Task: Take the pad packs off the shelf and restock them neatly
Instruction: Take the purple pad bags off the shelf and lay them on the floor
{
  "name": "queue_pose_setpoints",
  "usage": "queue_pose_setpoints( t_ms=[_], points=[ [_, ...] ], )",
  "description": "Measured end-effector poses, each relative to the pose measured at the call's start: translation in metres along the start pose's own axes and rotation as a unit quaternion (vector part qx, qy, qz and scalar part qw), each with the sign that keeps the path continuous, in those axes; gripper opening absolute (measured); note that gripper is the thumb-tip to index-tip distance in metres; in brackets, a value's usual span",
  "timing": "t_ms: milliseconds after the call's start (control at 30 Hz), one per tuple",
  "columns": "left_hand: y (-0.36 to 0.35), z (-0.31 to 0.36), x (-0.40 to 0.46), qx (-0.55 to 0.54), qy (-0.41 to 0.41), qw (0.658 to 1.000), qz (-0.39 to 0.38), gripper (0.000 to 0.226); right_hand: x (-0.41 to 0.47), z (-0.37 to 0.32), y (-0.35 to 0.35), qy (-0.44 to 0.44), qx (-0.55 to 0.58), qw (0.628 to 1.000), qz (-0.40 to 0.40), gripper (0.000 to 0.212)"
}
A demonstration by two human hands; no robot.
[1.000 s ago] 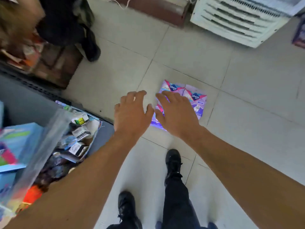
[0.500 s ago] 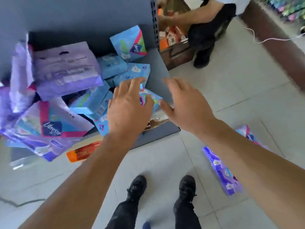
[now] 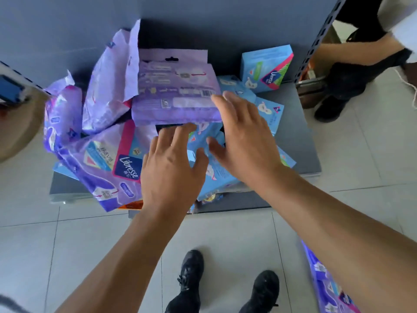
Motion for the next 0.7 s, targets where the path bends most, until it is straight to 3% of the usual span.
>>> queue_pose_setpoints(
  t_ms=[100,167,233,367,467,533,600,633,700],
  points=[
    [0.016,-0.015,0.006,0.002,0.006,1.0,0.008,0.042,0.051,-0.018,-0.01,0.018,-0.044,0.998,-0.029,0.075],
    [0.021,-0.025,0.01,-0.003,0.005,1.0,0.006,0.041,0.075,-0.024,-0.018,0.025,-0.059,0.997,-0.036,0.063],
    [0.023,-0.031,0.014,-0.009,-0.001,1.0,0.001,0.04,0.081,-0.023,-0.014,0.036,-0.068,0.997,0.006,0.05],
    [0.025,-0.021,0.015,-0.049,-0.039,0.998,0.001,0.028,0.039,0.009,0.018,0.023,-0.057,0.992,0.107,0.046],
    [0.017,-0.001,0.014,-0.085,-0.05,0.995,-0.01,0.011,-0.016,0.056,0.038,-0.026,-0.045,0.991,0.126,0.048],
    [0.004,0.023,0.013,-0.115,-0.067,0.99,-0.036,0.014,-0.059,0.091,0.046,-0.088,0.055,0.987,0.125,0.043],
    [-0.015,0.054,0.008,-0.182,-0.069,0.977,-0.081,0.015,-0.105,0.119,0.049,-0.18,0.21,0.95,0.147,0.03],
    [-0.029,0.071,0.003,-0.215,-0.064,0.968,-0.114,0.016,-0.128,0.129,0.048,-0.223,0.298,0.912,0.172,0.025],
    [-0.065,0.111,-0.012,-0.254,-0.044,0.945,-0.202,0.025,-0.172,0.14,0.037,-0.267,0.493,0.793,0.24,0.025]
  ],
)
Point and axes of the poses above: each hand's wrist, its own x-axis towards the middle knuckle, its own y-axis out of the back of the hand, z = x × y, the point moved 7 cm from there along x, towards the middle knuckle, and after that the axes turned 13 degrees about -z, right-handed, at the moved point
